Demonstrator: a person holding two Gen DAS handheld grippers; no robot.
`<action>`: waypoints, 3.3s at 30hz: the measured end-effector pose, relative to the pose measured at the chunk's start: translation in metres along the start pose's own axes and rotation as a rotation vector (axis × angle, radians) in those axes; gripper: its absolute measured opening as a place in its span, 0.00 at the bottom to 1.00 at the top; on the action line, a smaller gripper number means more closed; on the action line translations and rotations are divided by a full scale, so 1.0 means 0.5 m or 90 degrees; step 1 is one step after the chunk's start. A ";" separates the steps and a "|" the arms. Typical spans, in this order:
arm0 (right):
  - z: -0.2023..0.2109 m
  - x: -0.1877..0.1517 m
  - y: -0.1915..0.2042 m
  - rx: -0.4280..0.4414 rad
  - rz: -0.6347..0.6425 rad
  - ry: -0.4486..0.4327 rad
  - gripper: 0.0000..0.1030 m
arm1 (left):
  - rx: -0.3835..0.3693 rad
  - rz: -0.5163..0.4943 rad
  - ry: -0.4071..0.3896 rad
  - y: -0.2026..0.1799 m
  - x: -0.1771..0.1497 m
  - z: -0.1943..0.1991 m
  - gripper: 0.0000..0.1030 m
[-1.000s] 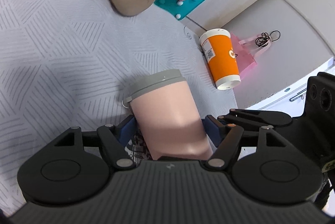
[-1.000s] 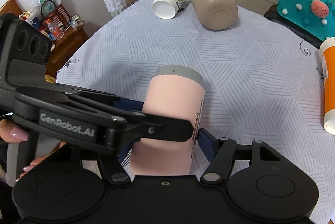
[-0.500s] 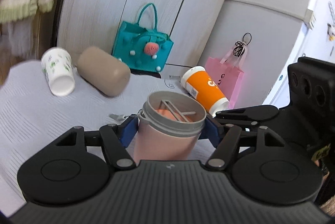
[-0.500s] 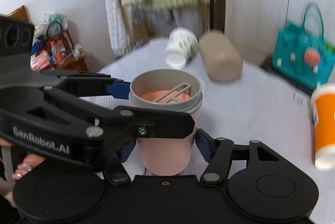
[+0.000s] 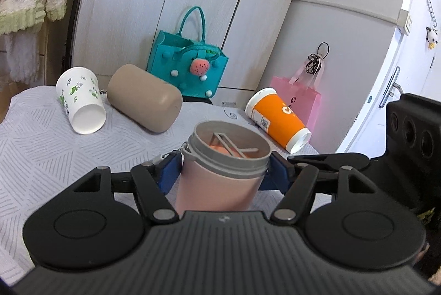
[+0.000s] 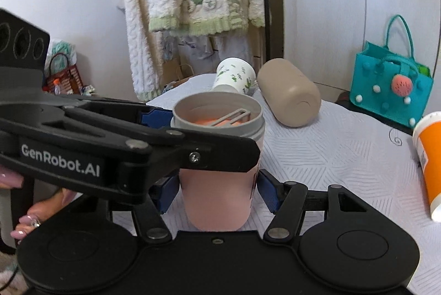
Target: Flip cup upright
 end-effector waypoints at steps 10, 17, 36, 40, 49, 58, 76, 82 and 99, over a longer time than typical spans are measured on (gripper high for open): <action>0.007 -0.018 0.028 -0.022 0.046 -0.025 0.65 | 0.013 -0.001 0.014 -0.006 -0.018 0.012 0.72; 0.016 -0.028 0.044 -0.045 0.094 -0.048 0.74 | 0.045 -0.047 0.002 -0.020 -0.014 0.025 0.87; 0.119 -0.078 0.045 -0.102 0.060 -0.067 0.93 | 0.114 -0.066 0.008 -0.026 -0.014 0.094 0.95; 0.166 -0.094 0.052 -0.135 0.032 -0.089 0.95 | 0.140 -0.070 0.011 -0.032 -0.014 0.123 1.00; 0.229 -0.103 0.076 -0.202 -0.005 -0.133 0.97 | 0.207 -0.053 0.032 -0.039 -0.024 0.185 1.00; 0.283 -0.108 0.092 -0.324 -0.045 -0.173 1.00 | 0.251 -0.080 0.011 -0.067 -0.019 0.246 1.00; 0.294 -0.116 0.131 -0.410 -0.061 -0.166 1.00 | 0.283 -0.095 0.004 -0.089 -0.051 0.278 1.00; 0.288 -0.113 0.136 -0.428 -0.064 -0.160 1.00 | 0.278 -0.085 0.003 -0.086 -0.057 0.282 1.00; 0.278 -0.128 0.138 -0.459 -0.063 -0.135 1.00 | 0.301 -0.059 -0.005 -0.055 -0.065 0.292 1.00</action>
Point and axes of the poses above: each gripper's, at about its wrist camera, not at the fingertips, and z roughly against the way its jaws point, y to its left, x to its top, the point moved 3 cm from there along -z, roughly the way its jaws point, and after that the axes turned 8 degrees about -y, right-handed, at the moved point
